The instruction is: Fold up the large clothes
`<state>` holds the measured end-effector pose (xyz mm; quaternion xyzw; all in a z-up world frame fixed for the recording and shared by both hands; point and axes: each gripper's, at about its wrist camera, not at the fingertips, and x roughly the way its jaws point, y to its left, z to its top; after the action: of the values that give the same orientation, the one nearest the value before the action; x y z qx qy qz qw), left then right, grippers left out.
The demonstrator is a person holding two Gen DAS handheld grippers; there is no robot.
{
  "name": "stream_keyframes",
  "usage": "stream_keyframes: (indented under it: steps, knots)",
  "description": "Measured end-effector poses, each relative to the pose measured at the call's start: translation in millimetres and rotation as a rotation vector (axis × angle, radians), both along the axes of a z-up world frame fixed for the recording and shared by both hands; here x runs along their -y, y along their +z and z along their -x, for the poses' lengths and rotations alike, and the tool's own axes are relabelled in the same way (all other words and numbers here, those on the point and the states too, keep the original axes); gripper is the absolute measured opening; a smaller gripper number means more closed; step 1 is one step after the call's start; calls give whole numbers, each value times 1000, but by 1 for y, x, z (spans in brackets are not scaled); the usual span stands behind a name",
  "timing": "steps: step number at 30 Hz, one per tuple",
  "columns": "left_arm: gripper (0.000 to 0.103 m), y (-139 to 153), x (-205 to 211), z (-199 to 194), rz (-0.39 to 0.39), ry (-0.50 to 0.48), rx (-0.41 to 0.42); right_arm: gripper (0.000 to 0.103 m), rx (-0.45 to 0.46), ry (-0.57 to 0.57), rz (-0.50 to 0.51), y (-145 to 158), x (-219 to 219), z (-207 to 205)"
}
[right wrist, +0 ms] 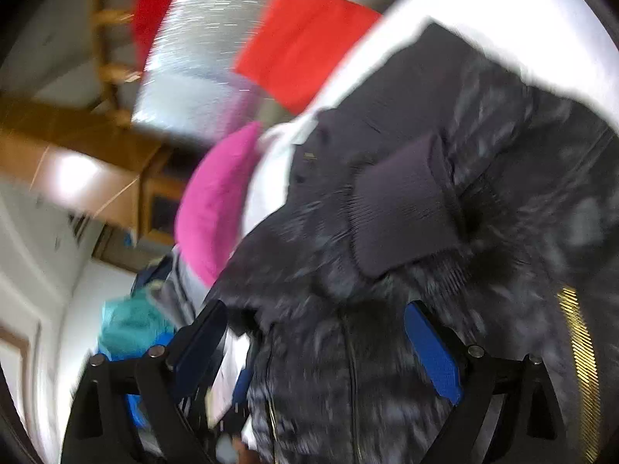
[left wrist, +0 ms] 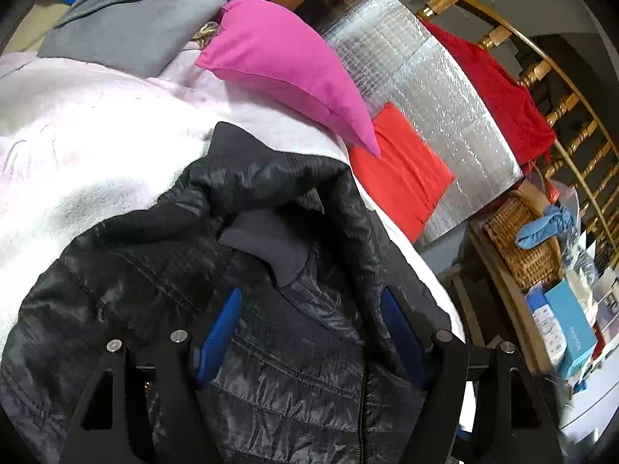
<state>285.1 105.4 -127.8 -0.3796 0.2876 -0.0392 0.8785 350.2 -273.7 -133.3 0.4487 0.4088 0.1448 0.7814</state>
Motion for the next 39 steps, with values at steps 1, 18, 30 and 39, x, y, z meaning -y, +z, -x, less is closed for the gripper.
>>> stream_keyframes:
  steps: [1, 18, 30, 39]
  knots:
    - [75, -2, -7, 2, 11, 6, -2, 89, -26, -20, -4, -8, 0, -6]
    - [75, -13, -22, 0, 43, 73, -30, 12, 260, 18, 713, 105, -52, -28]
    - [75, -16, -23, -4, 14, 97, -41, 12, 119, 2, 895, 29, -8, -74]
    - [75, -14, -25, -5, -37, 112, -36, 12, 201, -46, 757, 45, 19, -72]
